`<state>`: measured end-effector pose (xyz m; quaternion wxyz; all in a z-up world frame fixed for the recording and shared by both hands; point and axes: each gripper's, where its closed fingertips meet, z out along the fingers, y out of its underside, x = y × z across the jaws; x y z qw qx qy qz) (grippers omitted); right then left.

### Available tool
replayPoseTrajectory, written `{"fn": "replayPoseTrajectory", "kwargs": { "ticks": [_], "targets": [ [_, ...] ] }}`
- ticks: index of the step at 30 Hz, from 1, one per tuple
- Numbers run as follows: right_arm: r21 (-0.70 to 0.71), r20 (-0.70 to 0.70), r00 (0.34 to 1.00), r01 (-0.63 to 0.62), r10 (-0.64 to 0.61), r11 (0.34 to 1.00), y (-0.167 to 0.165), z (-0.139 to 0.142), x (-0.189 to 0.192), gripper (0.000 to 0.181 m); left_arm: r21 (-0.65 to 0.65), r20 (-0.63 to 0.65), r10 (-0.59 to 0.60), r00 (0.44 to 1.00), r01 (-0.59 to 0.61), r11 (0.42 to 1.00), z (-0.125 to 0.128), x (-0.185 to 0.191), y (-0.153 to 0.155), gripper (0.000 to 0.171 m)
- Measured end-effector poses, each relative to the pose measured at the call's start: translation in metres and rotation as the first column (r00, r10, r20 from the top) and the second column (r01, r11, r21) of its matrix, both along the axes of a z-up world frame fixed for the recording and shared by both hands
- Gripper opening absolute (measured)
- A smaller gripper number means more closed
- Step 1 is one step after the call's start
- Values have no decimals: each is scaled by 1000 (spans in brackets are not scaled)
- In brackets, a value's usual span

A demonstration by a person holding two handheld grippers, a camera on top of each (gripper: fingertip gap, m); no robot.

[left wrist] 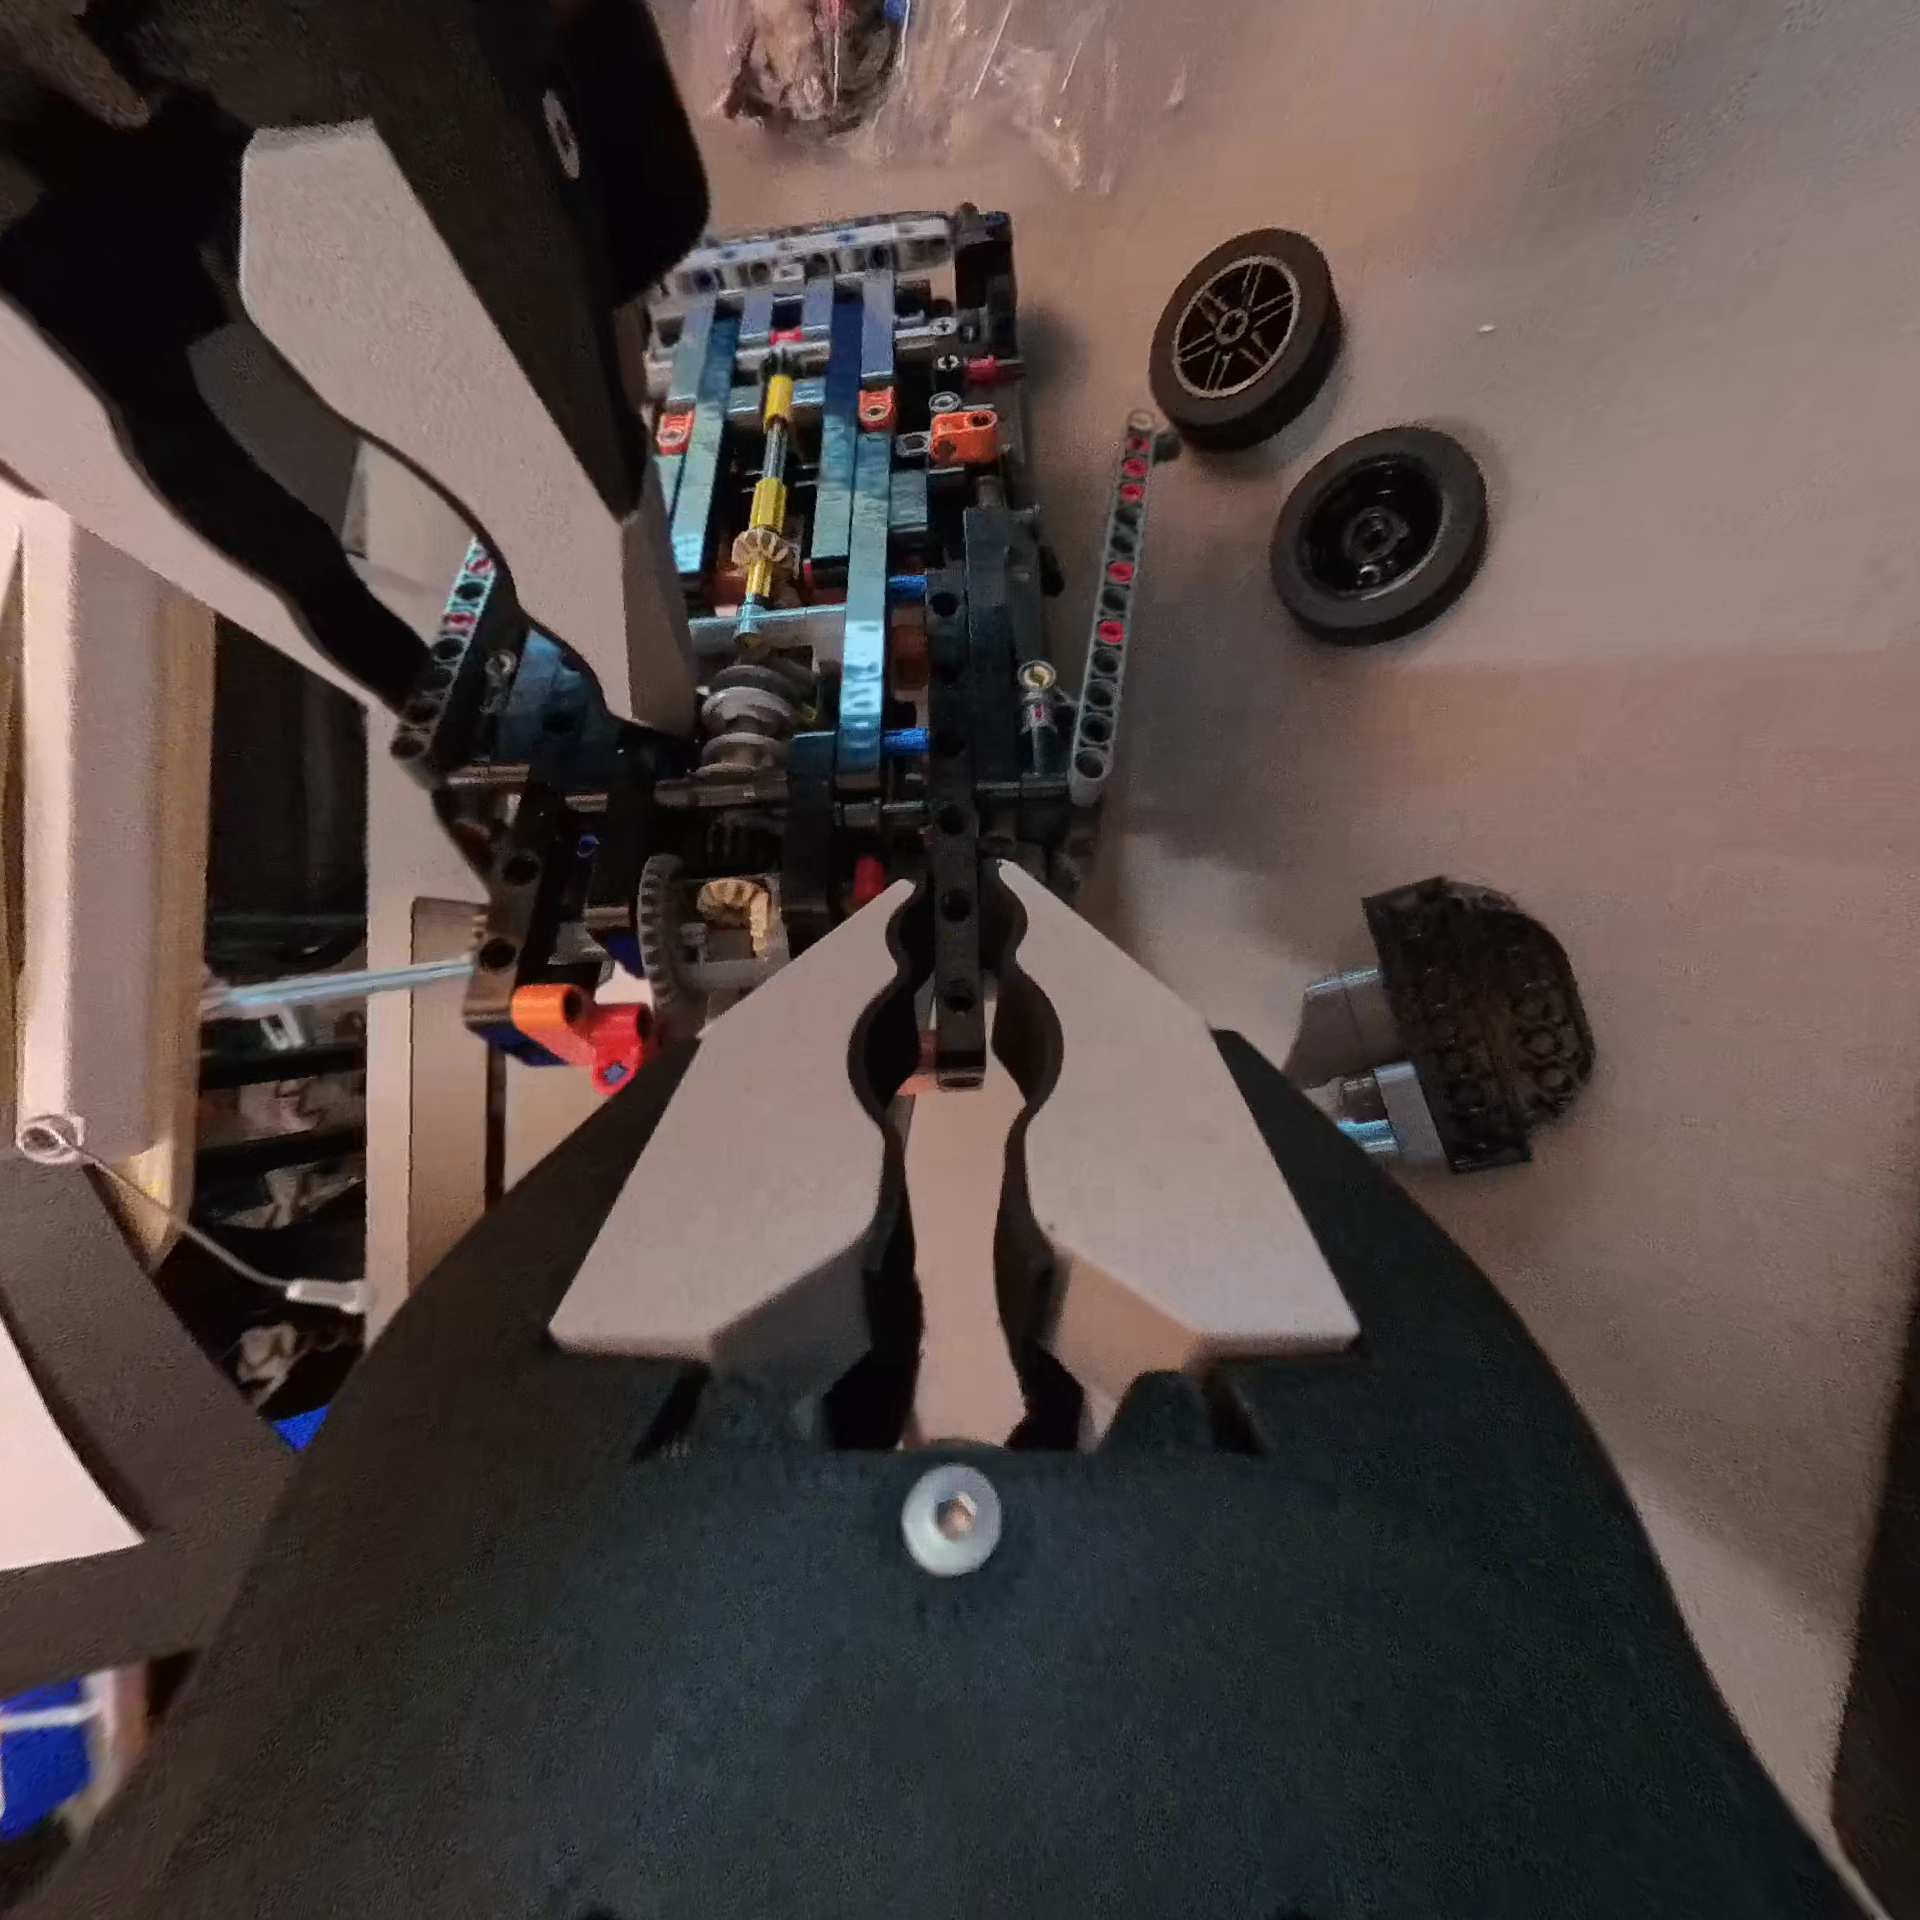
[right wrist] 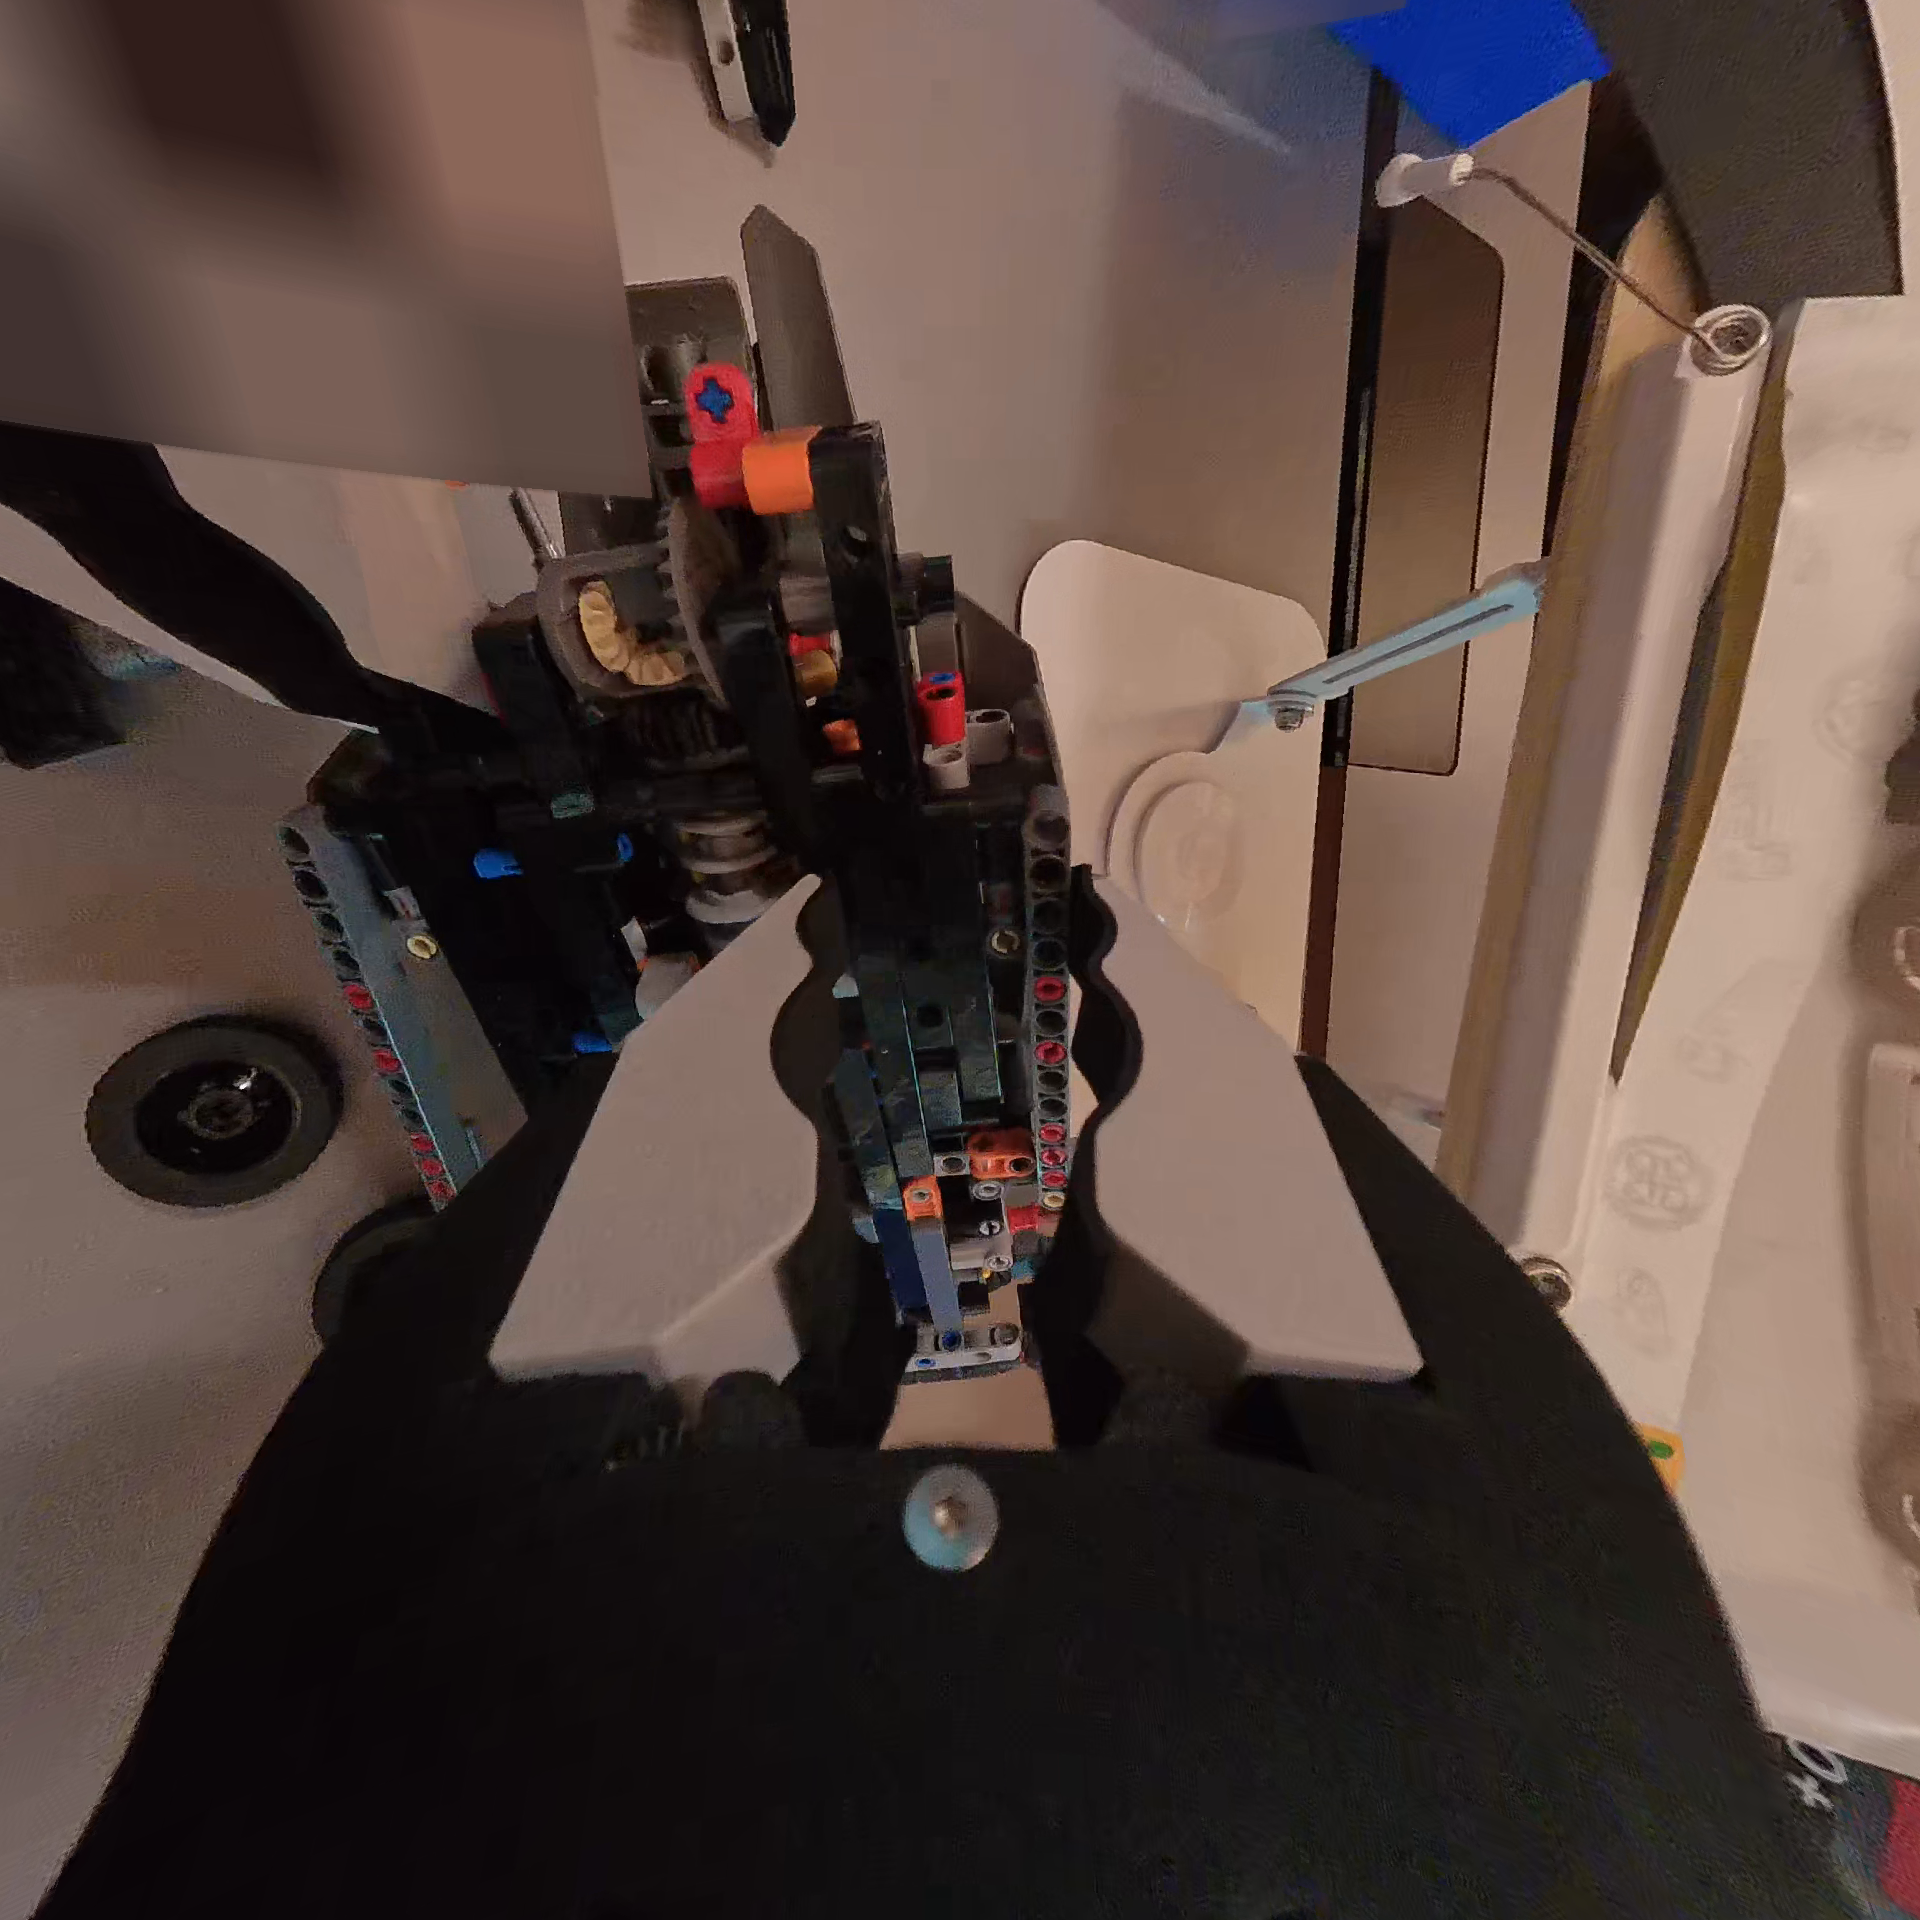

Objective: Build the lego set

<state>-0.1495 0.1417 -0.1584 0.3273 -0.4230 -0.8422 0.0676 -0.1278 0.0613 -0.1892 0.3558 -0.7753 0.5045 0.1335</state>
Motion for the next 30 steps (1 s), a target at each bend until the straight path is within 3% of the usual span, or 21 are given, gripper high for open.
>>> {"fn": "replayPoseTrajectory", "kwargs": {
  "ticks": [5, 10, 15, 18, 21, 23, 27, 30],
  "targets": [
    [-125, -62, 996, 53, -61, 991, 8, 12, 2, 41, 18, 299, 22, 954, -29, 999, 12, -11, -1, 7],
    [-312, -109, 979, 132, -173, 941, 18, 19, 3, 41, 104, 430, 34, 902, -87, 991, 28, -17, 0, 8],
    [-381, -90, 968, 185, -235, 906, 20, 18, 5, 40, 224, 279, 31, 960, -96, 970, 25, -13, 2, 8],
    [-340, -54, 983, 149, -178, 928, 13, 9, 7, 40, 211, 178, 14, 984, -52, 976, 17, -2, -3, 6],
    [-254, -41, 989, 128, -143, 959, 10, 7, 7, 41, 165, 159, -1, 987, -26, 986, 13, 0, -2, 6],
    [-308, -7, 986, 154, -164, 939, 12, 3, 8, 41, 156, 186, -11, 983, -19, 988, 10, 0, -2, 6],
    [-461, 74, 977, 210, -199, 862, 16, -16, 5, 42, 232, 103, -5, 995, -19, 972, 9, -3, -2, 6],
    [-443, 141, 975, 217, -172, 870, 17, -34, 1, 43, 171, 155, 14, 988, -41, 984, -5, 0, -1, 6]
  ]
}}
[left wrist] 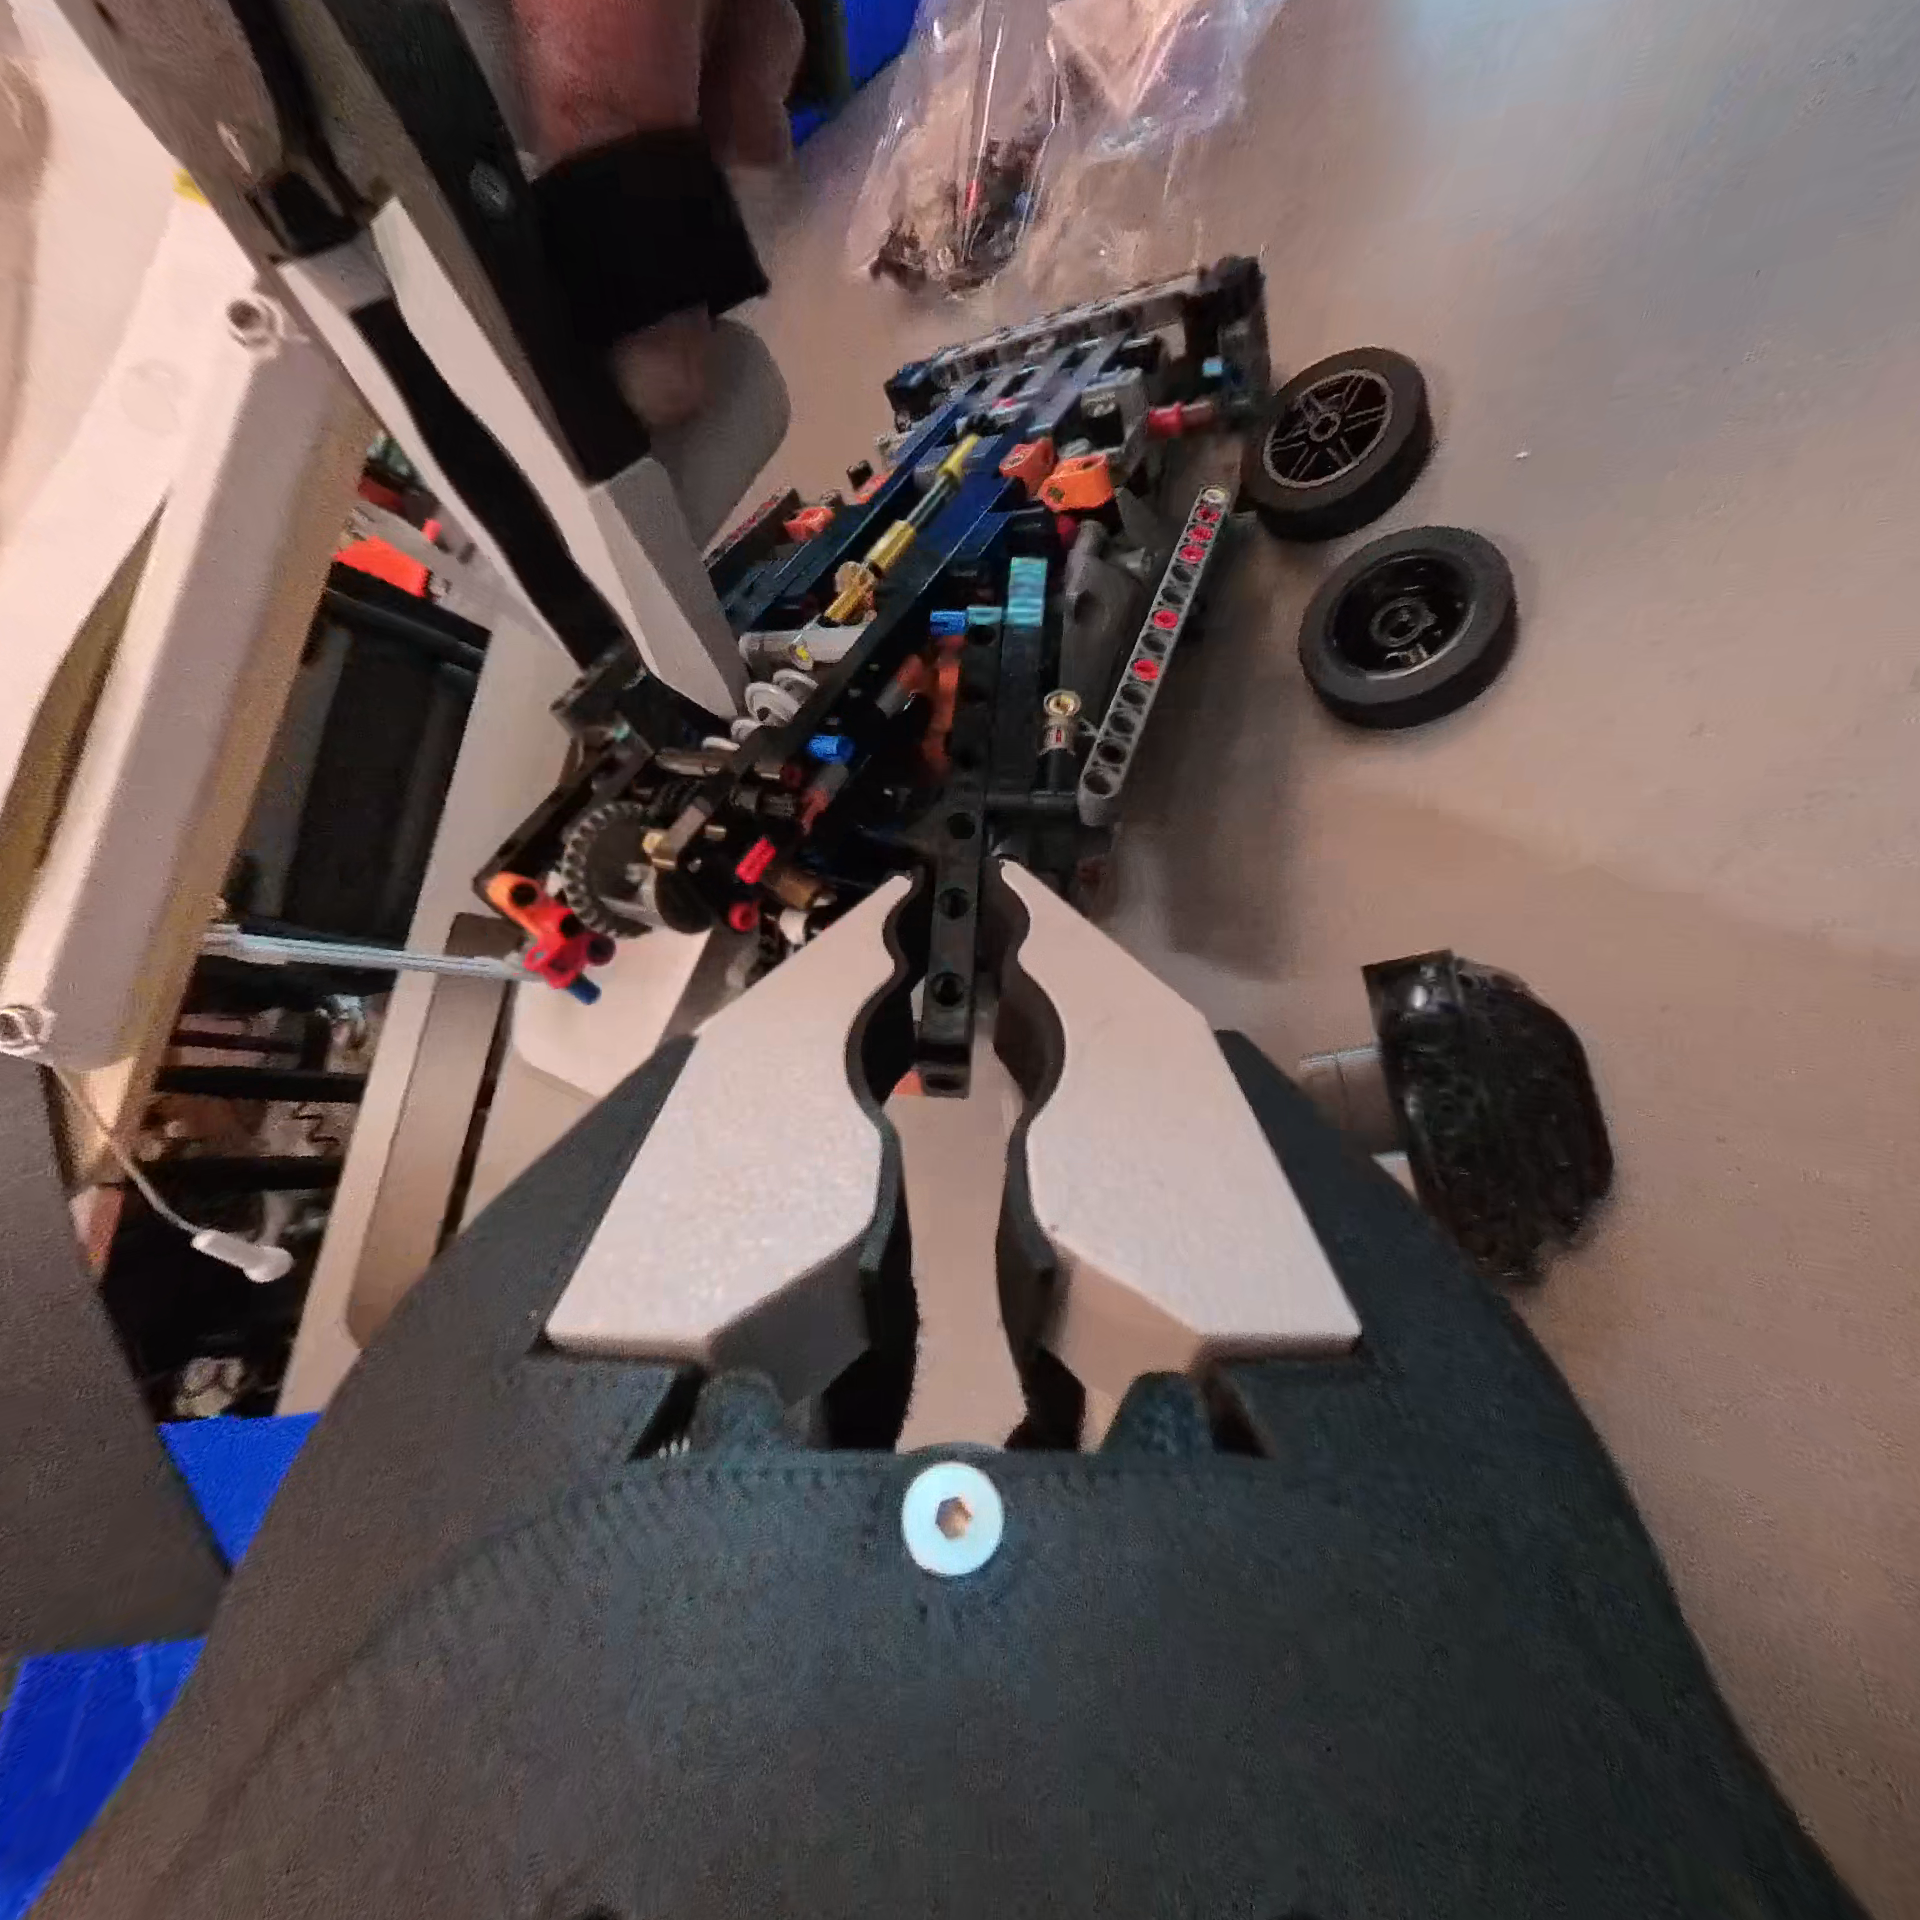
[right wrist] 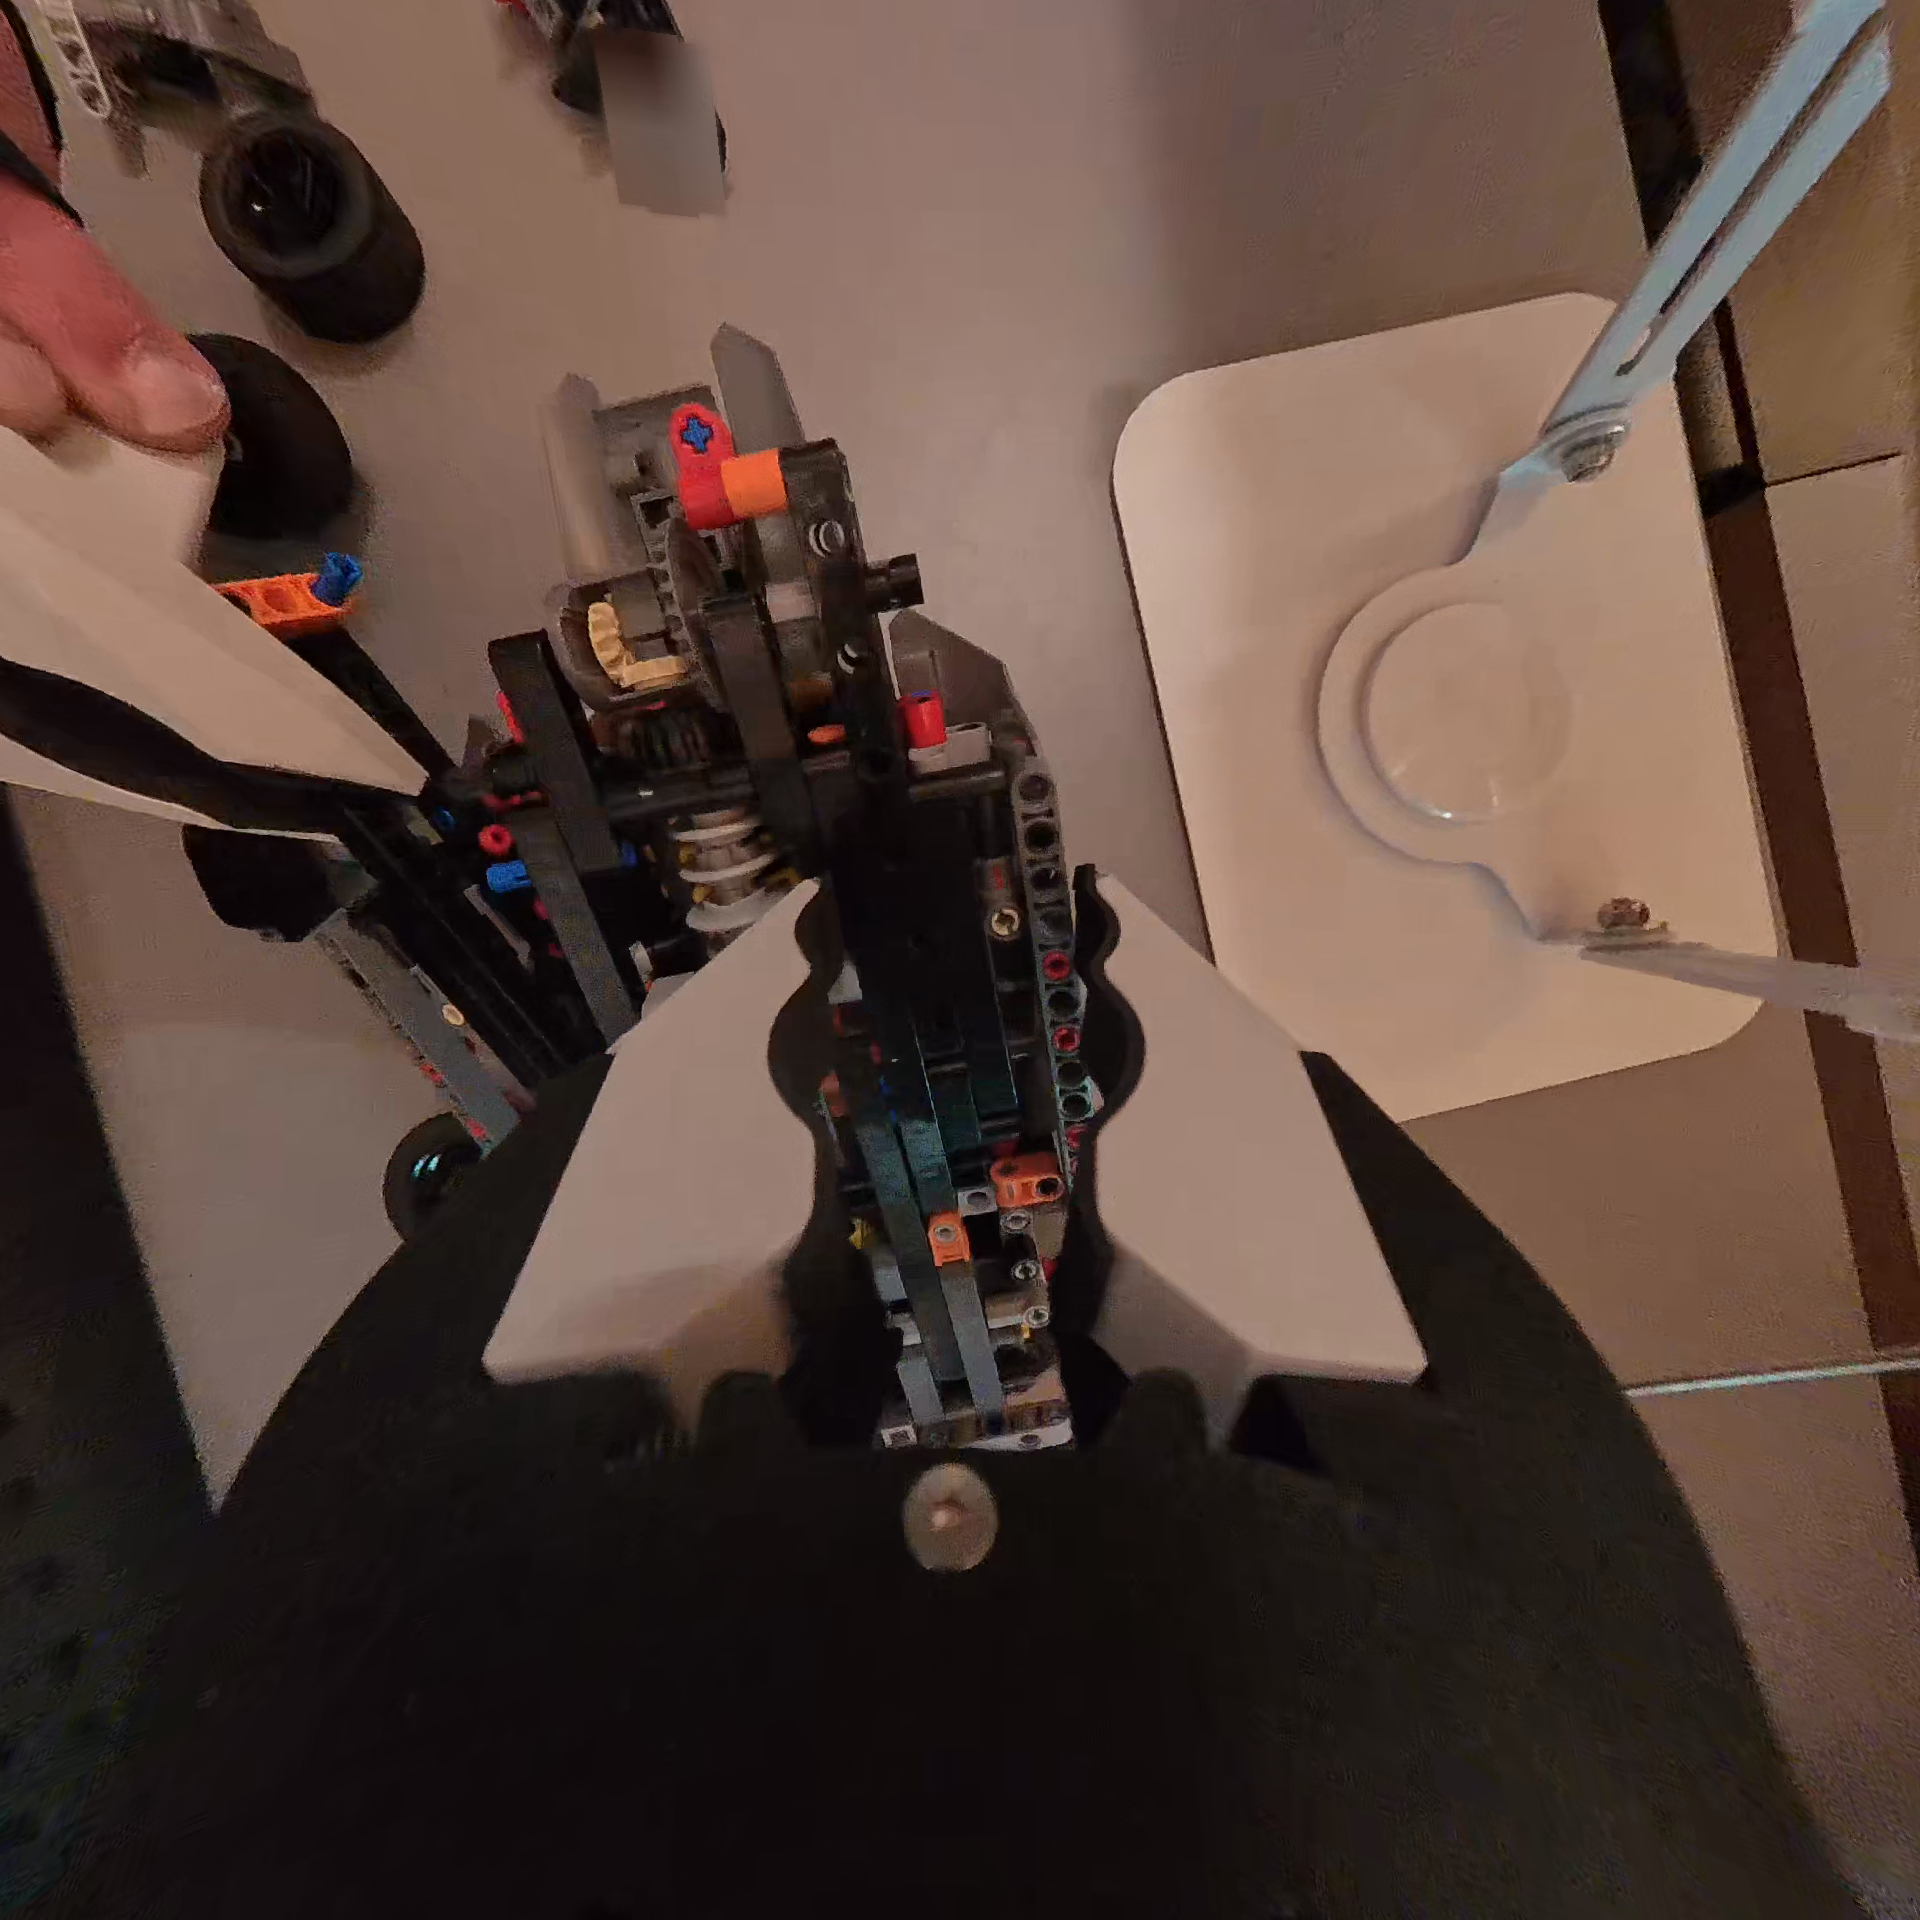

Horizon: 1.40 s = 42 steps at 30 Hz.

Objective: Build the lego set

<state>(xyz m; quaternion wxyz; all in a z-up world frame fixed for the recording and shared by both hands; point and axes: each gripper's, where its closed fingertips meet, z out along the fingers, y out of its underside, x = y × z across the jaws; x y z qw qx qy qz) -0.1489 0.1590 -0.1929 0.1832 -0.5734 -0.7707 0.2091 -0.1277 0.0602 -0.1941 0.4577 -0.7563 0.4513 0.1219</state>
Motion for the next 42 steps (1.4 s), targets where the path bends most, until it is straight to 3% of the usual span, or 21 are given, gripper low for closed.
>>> {"fn": "replayPoseTrajectory", "kwargs": {
  "ticks": [4, 7, 10, 14, 17, 20, 22, 27, 28, 31, 33, 34, 38, 42],
  "targets": [
    [32, -136, 991, -10, 14, 999, 1, 31, 2, 65, -56, 186, 27, 982, -17, 998, -2, -4, -4, 7],
    [60, -138, 988, -56, 64, 997, -4, 44, 26, 59, -43, 361, 23, 932, -8, 999, 16, -7, -7, 5],
    [79, -165, 975, -137, 148, 987, -23, 50, 50, 50, -84, 410, 50, 911, -17, 996, 26, -10, -7, 4],
    [119, -182, 950, -235, 253, 965, -58, 36, 64, 48, -167, 463, 95, 881, -19, 986, 27, -8, -6, 4],
    [179, -188, 945, -234, 266, 956, -78, 22, 62, 61, -199, 505, 136, 852, -39, 979, 32, -7, -4, 5],
    [351, -236, 927, -198, 292, 915, -89, 14, 50, 61, -245, 546, 178, 819, -47, 968, 35, -6, -3, 4],
    [506, -231, 931, -135, 284, 852, -82, 9, 42, 60, -286, 568, 207, 796, -44, 957, 36, -4, -2, 5],
    [639, -228, 927, -87, 297, 764, -78, 3, 33, 41, -370, 615, 273, 740, -35, 928, 36, 0, 2, 5],
    [640, -234, 926, -83, 297, 764, -76, 4, 33, 29, -380, 625, 278, 730, -27, 925, 34, 1, 2, 5],
    [539, -284, 911, -107, 300, 835, -80, 7, 37, 25, -372, 626, 262, 735, -15, 928, 34, 2, 0, 5],
    [474, -307, 907, -118, 289, 873, -80, 11, 40, 16, -294, 659, 184, 729, 25, 955, 48, 4, -3, 0],
    [444, -319, 907, -113, 275, 889, -79, 13, 41, 16, -254, 679, 144, 720, 46, 966, 58, 5, -6, 5],
    [348, -333, 910, -124, 246, 929, -73, 17, 45, 15, -173, 539, 97, 836, -2, 985, 57, -10, -14, 33],
    [241, -325, 915, -163, 238, 957, -72, 32, 49, 15, -177, 450, 71, 890, 11, 984, 35, -20, -14, 56]
  ]
}}
